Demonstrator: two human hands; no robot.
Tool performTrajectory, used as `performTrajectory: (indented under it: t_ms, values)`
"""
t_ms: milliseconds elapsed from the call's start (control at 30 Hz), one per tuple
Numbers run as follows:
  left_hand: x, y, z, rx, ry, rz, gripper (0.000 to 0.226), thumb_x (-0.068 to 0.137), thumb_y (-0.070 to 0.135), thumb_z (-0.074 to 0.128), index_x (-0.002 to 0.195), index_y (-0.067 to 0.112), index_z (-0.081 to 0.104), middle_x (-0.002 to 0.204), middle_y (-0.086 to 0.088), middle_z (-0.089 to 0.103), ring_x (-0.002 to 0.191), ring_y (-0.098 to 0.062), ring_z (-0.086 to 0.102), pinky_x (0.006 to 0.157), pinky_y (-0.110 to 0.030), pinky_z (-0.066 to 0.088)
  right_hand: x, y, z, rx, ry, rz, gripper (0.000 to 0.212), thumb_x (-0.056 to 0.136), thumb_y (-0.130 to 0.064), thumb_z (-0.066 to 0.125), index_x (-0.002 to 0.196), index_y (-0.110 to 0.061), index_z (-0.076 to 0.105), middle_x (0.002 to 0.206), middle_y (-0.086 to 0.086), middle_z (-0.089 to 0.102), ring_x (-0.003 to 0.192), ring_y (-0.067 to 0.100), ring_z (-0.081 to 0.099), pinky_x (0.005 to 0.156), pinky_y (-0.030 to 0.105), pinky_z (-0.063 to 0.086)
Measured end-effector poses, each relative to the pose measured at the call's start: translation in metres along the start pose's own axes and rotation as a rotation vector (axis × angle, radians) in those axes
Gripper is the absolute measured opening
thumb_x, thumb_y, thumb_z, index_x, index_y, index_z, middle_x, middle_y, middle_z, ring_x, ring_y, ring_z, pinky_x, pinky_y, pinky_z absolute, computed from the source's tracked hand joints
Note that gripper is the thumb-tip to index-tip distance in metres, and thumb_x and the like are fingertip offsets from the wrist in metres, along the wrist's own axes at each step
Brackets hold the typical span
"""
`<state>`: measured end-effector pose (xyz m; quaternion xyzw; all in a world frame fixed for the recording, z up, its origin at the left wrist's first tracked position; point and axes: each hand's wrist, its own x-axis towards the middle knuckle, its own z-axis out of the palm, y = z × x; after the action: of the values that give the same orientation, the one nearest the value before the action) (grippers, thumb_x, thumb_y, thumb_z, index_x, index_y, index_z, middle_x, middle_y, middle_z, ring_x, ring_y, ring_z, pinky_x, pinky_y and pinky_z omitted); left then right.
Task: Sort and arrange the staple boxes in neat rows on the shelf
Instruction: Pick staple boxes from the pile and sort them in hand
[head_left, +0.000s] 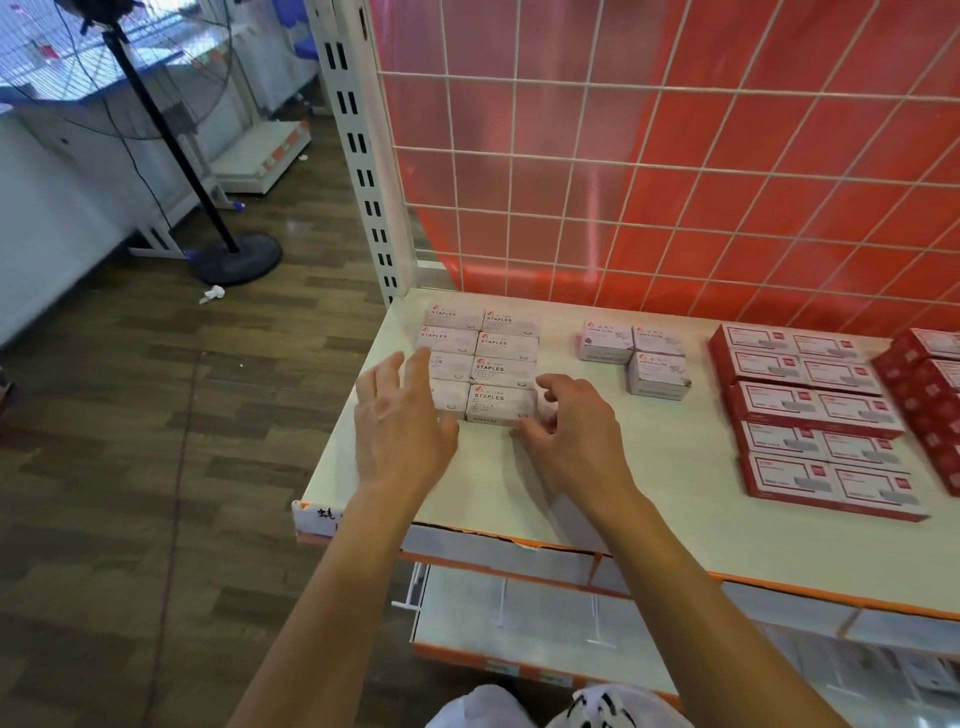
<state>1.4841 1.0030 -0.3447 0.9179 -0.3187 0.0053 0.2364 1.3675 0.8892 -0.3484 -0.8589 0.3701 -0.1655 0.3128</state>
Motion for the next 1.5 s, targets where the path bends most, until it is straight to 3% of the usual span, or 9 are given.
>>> performTrajectory:
  t_ms: [133, 300, 500, 633, 733, 967, 1200, 1500]
  values:
    - [-0.005, 0.026, 0.002, -0.013, 0.027, 0.098, 0.066, 0.084, 0.027, 0.065, 0.142, 0.018, 0.035, 0.144, -0.007, 0.037, 0.134, -0.025, 0.025, 0.107, -0.037, 0.031, -0.002, 0.003, -0.009, -0.001, 0.064, -0.029, 0.043, 0.089, -0.028, 0.06, 0.13, -0.019, 0.051, 0.125, 0.003, 0.053, 0.104, 0.02, 0.057, 0.09, 0.031, 0.044]
    - [-0.007, 0.064, 0.016, -0.03, -0.031, 0.191, 0.062, 0.088, 0.032, 0.061, 0.143, 0.022, 0.035, 0.146, -0.005, 0.034, 0.136, -0.024, 0.022, 0.109, -0.038, 0.028, -0.008, 0.013, -0.033, -0.005, 0.137, -0.052, 0.039, 0.089, -0.024, 0.06, 0.127, -0.019, 0.055, 0.125, 0.001, 0.055, 0.108, 0.018, 0.056, 0.092, 0.03, 0.044]
    - [-0.013, 0.117, 0.034, -0.058, -0.108, 0.349, 0.059, 0.09, 0.03, 0.057, 0.144, 0.022, 0.034, 0.147, -0.003, 0.034, 0.138, -0.022, 0.019, 0.11, -0.036, 0.026, -0.019, 0.043, -0.068, -0.052, 0.254, -0.004, 0.037, 0.088, -0.02, 0.061, 0.124, -0.015, 0.057, 0.122, 0.004, 0.057, 0.113, 0.023, 0.052, 0.096, 0.032, 0.038]
    - [-0.018, 0.156, 0.048, -0.074, -0.139, 0.454, 0.058, 0.09, 0.028, 0.058, 0.142, 0.021, 0.036, 0.147, -0.003, 0.035, 0.14, -0.022, 0.019, 0.11, -0.035, 0.025, -0.025, 0.07, -0.094, -0.122, 0.307, 0.049, 0.039, 0.089, -0.019, 0.06, 0.127, -0.015, 0.055, 0.129, 0.002, 0.055, 0.122, 0.022, 0.044, 0.099, 0.026, 0.029]
    - [-0.023, 0.187, 0.059, -0.083, -0.145, 0.525, 0.056, 0.09, 0.026, 0.057, 0.142, 0.02, 0.038, 0.146, -0.003, 0.038, 0.139, -0.023, 0.023, 0.113, -0.036, 0.023, -0.027, 0.094, -0.115, -0.158, 0.357, 0.061, 0.037, 0.086, -0.017, 0.06, 0.123, -0.013, 0.058, 0.124, 0.005, 0.058, 0.118, 0.025, 0.047, 0.096, 0.024, 0.027]
    - [-0.044, 0.272, 0.082, -0.083, -0.163, 0.664, 0.051, 0.087, 0.021, 0.058, 0.136, 0.017, 0.045, 0.139, -0.003, 0.046, 0.132, -0.025, 0.033, 0.11, -0.043, 0.03, -0.039, 0.153, -0.178, -0.156, 0.451, 0.11, 0.036, 0.083, -0.012, 0.063, 0.119, -0.008, 0.062, 0.121, 0.011, 0.061, 0.117, 0.031, 0.048, 0.097, 0.036, 0.036]
    - [-0.066, 0.357, 0.112, -0.15, -0.137, 0.748, 0.047, 0.079, 0.013, 0.064, 0.125, 0.009, 0.057, 0.129, -0.009, 0.057, 0.124, -0.032, 0.046, 0.1, -0.047, 0.042, -0.049, 0.21, -0.24, -0.207, 0.53, 0.133, 0.032, 0.083, -0.01, 0.059, 0.114, -0.007, 0.064, 0.117, 0.013, 0.064, 0.111, 0.033, 0.053, 0.096, 0.038, 0.037]
    - [-0.088, 0.439, 0.146, -0.024, -0.195, 0.829, 0.051, 0.092, 0.019, 0.052, 0.142, 0.019, 0.04, 0.148, -0.001, 0.04, 0.138, -0.024, 0.028, 0.111, -0.041, 0.027, -0.061, 0.282, -0.295, -0.211, 0.502, 0.22, 0.038, 0.089, -0.016, 0.057, 0.127, -0.012, 0.057, 0.133, 0.007, 0.055, 0.125, 0.025, 0.041, 0.105, 0.032, 0.03]
